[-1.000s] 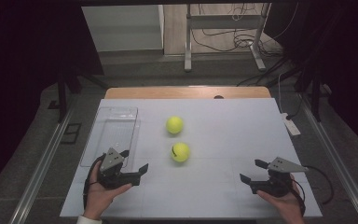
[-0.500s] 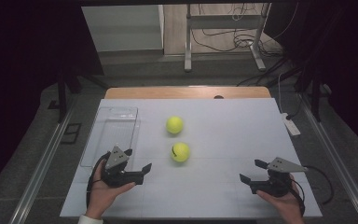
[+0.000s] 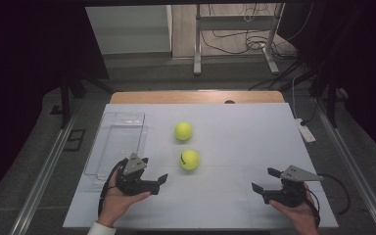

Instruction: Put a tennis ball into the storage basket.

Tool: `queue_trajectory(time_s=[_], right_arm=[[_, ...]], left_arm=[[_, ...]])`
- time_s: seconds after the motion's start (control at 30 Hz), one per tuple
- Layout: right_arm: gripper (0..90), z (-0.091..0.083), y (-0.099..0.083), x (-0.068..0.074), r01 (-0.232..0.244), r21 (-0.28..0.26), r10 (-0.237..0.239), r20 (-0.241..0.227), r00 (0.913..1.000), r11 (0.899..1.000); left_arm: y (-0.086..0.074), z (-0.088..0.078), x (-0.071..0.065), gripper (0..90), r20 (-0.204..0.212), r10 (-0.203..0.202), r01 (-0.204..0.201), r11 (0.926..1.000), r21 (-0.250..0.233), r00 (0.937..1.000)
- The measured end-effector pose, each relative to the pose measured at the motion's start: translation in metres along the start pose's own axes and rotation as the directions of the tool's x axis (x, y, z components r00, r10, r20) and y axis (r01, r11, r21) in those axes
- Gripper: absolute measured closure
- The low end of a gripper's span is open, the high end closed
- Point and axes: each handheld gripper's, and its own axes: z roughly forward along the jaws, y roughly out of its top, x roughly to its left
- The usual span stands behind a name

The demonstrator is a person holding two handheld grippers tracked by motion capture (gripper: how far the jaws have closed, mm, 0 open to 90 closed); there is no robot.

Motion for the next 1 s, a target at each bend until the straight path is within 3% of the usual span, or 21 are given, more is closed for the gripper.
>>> queue_trajectory(time_s=[0.3, 1.0], right_arm=[[14.3, -0.001, 0.0, 0.0, -0.004, -0.005, 0.004, -0.004, 1.0, 1.0], [14.2, 0.001, 0.0, 0.001, -0.001, 0.004, 0.001, -0.003, 1.0, 1.0]], left_arm=[[0.012, 0.005, -0.005, 12.7, 0.013, 0.014, -0.015, 0.9995, 0.029, 0.9998], [0.028, 0.029, -0.004, 12.7, 0.048, -0.014, 0.012, 0.9982, 0.059, 0.9987]])
